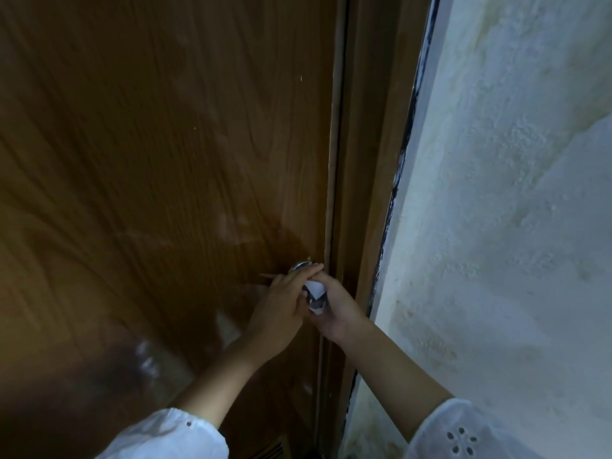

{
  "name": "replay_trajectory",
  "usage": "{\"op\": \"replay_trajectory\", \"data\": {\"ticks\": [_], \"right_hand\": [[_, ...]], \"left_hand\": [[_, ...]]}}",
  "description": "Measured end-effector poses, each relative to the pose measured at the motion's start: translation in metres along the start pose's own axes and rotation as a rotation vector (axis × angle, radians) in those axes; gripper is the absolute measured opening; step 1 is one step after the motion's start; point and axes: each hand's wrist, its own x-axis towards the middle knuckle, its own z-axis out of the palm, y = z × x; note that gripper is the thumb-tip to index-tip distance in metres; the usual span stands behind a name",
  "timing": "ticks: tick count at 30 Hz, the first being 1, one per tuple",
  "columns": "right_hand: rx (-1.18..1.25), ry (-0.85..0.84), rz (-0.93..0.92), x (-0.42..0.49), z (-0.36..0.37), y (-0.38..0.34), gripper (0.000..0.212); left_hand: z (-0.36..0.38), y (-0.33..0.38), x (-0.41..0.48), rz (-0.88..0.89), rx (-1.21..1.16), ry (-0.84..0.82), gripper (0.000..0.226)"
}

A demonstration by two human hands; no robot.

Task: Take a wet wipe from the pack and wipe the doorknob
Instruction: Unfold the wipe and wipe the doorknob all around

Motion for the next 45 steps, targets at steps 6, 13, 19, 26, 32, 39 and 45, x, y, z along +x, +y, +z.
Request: {"op": "replay_trajectory", "data": {"ticks": [6, 13, 19, 26, 32, 39, 45], "right_hand": [[-0.055, 0.043, -0.029, -0.013, 0.000, 0.004, 0.037], [-0.763, 0.267, -0.677, -0.026, -0.011, 0.023, 0.026], [-1.125, 0.490, -0.932, -0.038, -0.025, 0.024, 0.024], [-0.948, 0.378, -0.796, -0.035, -0.031, 0.036, 0.025], [-0.771, 0.262, -0.761, -0.031, -0.027, 0.032, 0.011], [-0.710, 0.387, -0.792, -0.021, -0.030, 0.024, 0.004], [-0.775, 0.297, -0.855, -0.024, -0.026, 0.029, 0.006]], "left_hand": [[0.001, 0.010, -0.007, -0.061, 0.003, -0.007, 0.040], [-0.002, 0.015, -0.002, 0.029, -0.002, 0.109, 0.018], [0.002, 0.019, -0.006, 0.030, -0.071, 0.202, 0.009], [0.006, 0.007, -0.015, 0.006, -0.094, 0.184, 0.022], [0.010, 0.006, -0.011, -0.090, -0.216, 0.237, 0.031], [0.016, 0.007, -0.012, -0.127, -0.249, 0.247, 0.041], [0.018, 0.008, -0.011, -0.118, -0.265, 0.285, 0.043]]}}
